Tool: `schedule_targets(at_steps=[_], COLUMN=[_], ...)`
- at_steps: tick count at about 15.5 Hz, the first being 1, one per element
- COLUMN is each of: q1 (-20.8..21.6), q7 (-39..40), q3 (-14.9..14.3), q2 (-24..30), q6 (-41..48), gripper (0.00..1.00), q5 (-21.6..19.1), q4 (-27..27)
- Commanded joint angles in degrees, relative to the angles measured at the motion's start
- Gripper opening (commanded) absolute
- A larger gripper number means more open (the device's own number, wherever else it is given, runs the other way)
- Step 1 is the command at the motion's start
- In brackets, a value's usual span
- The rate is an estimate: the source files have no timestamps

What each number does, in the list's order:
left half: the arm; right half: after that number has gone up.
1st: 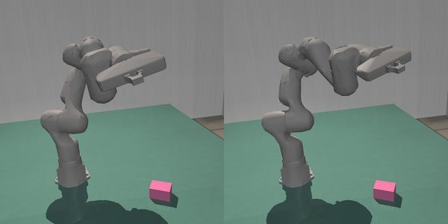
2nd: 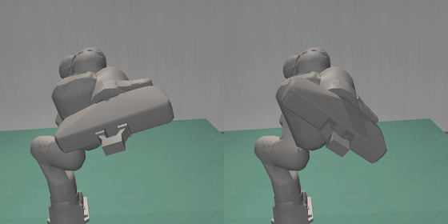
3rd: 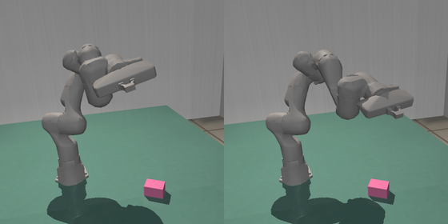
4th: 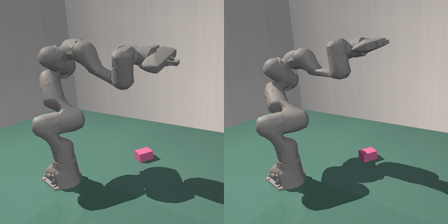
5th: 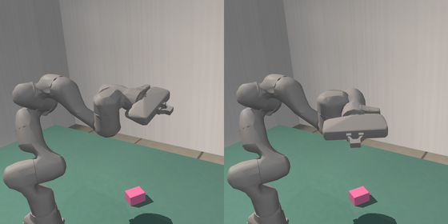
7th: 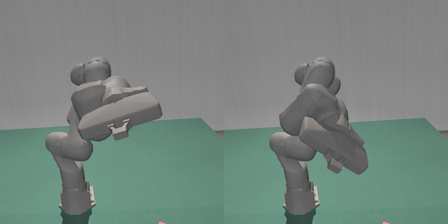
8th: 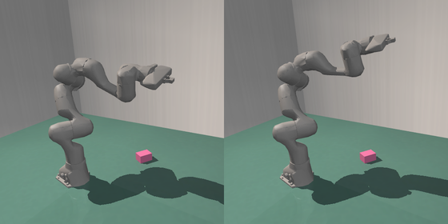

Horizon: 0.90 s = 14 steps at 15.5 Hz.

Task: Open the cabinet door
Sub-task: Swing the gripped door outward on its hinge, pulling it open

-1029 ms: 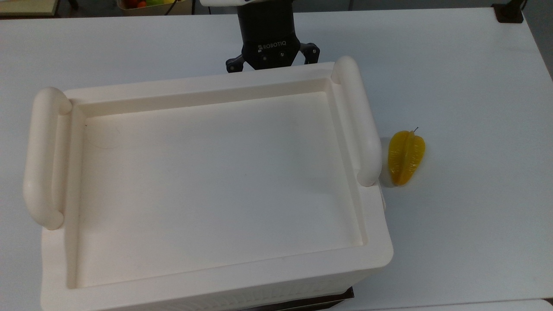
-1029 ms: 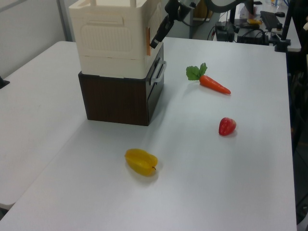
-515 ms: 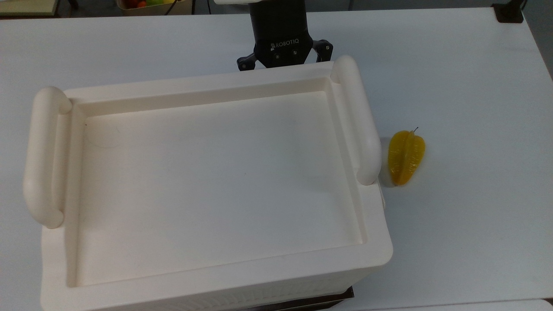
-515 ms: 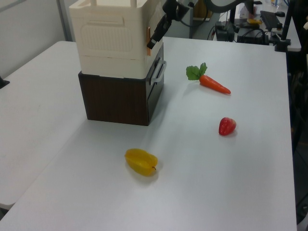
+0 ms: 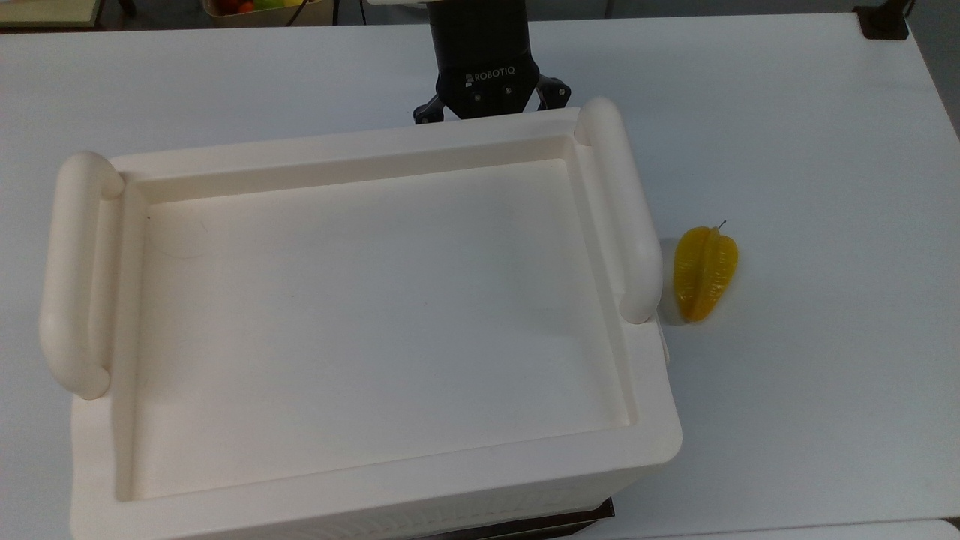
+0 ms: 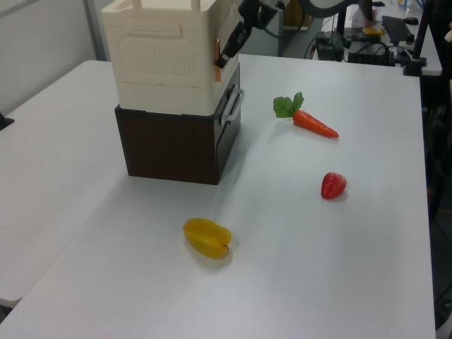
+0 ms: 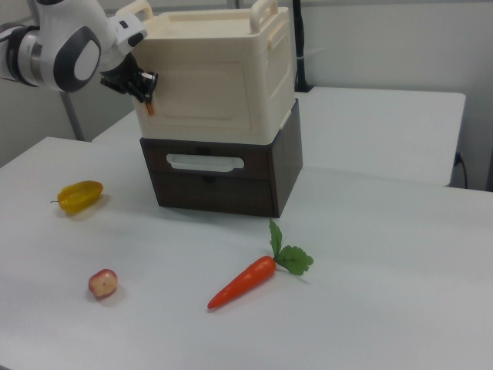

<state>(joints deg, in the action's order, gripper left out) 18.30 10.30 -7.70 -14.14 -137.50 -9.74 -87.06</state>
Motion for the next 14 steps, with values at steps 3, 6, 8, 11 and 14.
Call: schedule_targets(at_steps=[3,6,8,11,14], q1=[0.16,0.07,-0.02,-1.16,-2.91], q7=[-0.90,-0.29,1.90,5.94,9.02], q3=[-0.47,-0.91,-1.00,-0.91,-1.00], q2=[-0.10,1.13,1.83,2.98,4.12], q6=[-1.63,5.02,10.13,18.04,25.15], gripper=[0.00,0.00,0.00,0.00,0.00], q5=[0.34,0.34,-0.01,-0.63,-0.63], q4=[0.31,-0.30,-0.57,-0.57,-0.66])
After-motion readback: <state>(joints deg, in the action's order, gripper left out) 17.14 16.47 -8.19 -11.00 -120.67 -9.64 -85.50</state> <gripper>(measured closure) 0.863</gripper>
